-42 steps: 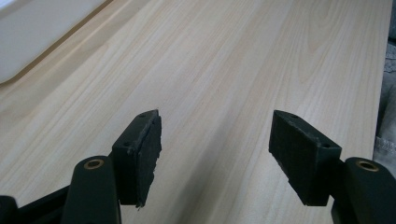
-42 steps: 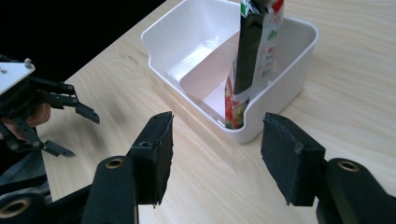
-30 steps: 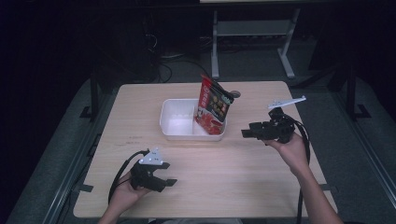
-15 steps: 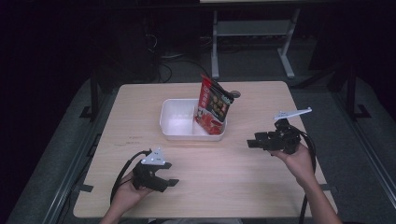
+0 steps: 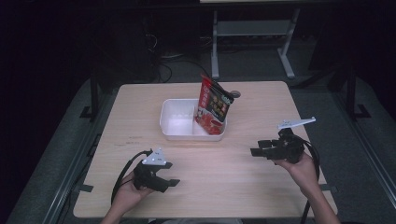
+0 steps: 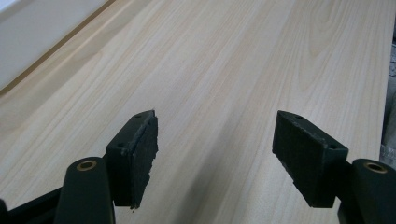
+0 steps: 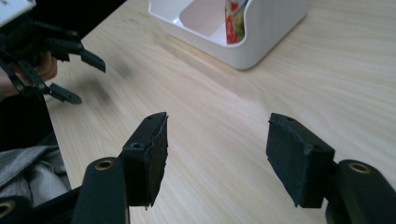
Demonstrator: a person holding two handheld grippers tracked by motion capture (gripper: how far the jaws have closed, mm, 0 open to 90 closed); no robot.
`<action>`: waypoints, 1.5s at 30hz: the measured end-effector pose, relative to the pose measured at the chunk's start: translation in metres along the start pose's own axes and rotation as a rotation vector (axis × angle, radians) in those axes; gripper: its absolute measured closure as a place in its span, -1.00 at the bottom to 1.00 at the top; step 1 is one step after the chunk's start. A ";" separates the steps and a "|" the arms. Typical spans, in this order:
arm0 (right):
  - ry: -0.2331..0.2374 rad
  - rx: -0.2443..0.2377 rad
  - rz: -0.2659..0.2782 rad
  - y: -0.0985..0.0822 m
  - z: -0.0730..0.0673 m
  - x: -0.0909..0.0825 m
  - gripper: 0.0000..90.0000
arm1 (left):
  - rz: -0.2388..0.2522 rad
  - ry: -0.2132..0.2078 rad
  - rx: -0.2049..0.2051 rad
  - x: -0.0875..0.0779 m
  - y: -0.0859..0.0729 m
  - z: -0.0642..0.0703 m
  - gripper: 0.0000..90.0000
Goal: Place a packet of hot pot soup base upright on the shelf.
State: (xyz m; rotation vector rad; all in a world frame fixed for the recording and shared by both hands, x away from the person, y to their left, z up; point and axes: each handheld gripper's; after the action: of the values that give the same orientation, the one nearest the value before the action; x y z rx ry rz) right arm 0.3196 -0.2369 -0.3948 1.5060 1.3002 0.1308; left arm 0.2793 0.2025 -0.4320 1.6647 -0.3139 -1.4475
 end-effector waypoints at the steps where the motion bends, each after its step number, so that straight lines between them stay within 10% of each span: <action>1: -0.002 -0.001 -0.001 -0.002 0.000 0.000 -0.17 | 0.000 -0.001 0.000 0.000 0.000 0.000 -0.32; 45: 0.010 0.029 -0.005 -0.092 -0.004 -0.020 -0.30 | -0.031 0.002 0.018 0.006 -0.002 0.006 -0.36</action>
State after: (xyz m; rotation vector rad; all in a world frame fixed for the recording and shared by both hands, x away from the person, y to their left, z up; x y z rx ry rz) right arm 0.2503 -0.2667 -0.4514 1.5288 1.3184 0.1165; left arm 0.2750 0.1966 -0.4370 1.6922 -0.3024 -1.4695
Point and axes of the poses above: each handheld gripper's, and its own axes: x roughly forward along the jaws, y roughly out of its top, z roughly to its right, and after that the axes turned 5 degrees about z, right-handed
